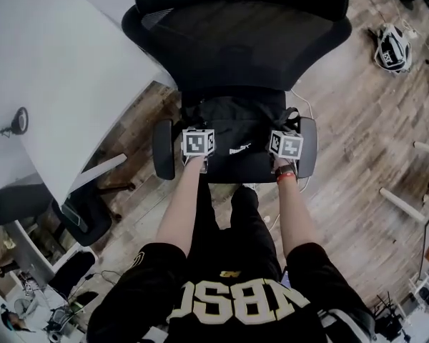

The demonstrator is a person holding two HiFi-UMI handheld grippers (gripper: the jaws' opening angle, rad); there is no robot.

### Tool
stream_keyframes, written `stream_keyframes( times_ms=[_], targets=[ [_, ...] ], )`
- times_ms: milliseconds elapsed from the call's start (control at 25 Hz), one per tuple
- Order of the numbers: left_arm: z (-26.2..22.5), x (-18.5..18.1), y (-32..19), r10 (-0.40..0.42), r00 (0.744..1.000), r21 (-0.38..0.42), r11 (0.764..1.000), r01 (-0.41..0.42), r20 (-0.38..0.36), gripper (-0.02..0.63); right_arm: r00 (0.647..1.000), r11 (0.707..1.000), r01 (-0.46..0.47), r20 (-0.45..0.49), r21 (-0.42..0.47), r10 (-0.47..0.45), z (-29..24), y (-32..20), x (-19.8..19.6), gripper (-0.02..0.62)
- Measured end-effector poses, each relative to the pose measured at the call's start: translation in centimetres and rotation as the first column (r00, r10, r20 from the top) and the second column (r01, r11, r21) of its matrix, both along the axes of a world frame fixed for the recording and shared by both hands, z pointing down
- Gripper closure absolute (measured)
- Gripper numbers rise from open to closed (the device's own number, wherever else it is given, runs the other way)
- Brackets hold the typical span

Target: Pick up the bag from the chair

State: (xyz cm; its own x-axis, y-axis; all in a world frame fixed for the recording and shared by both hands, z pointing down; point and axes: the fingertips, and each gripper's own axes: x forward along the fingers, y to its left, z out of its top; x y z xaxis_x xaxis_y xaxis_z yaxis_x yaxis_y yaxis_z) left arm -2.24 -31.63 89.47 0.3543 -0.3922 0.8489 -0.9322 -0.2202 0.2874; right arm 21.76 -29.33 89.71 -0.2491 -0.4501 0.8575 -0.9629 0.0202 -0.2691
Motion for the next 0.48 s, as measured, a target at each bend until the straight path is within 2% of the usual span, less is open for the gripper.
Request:
stream_keyframes(
  times_ms=[200,480],
  targets=[
    [-5.4,0.2,-0.3,0.001,1.000,0.070,0.998,0.000,-0.010,0.561,1.000,0.997,-0.023,0.015,0.071,0.022,-5.4,-0.5,0.0,0.549],
    [-13.0,0.9,-1.3,0.046,0.999,0.176,0.983,-0.043,-0.011,0.561,0.998,0.984,-0.059,0.018,0.171,0.057,-12.6,-0.8,0.6,0.549]
  ],
)
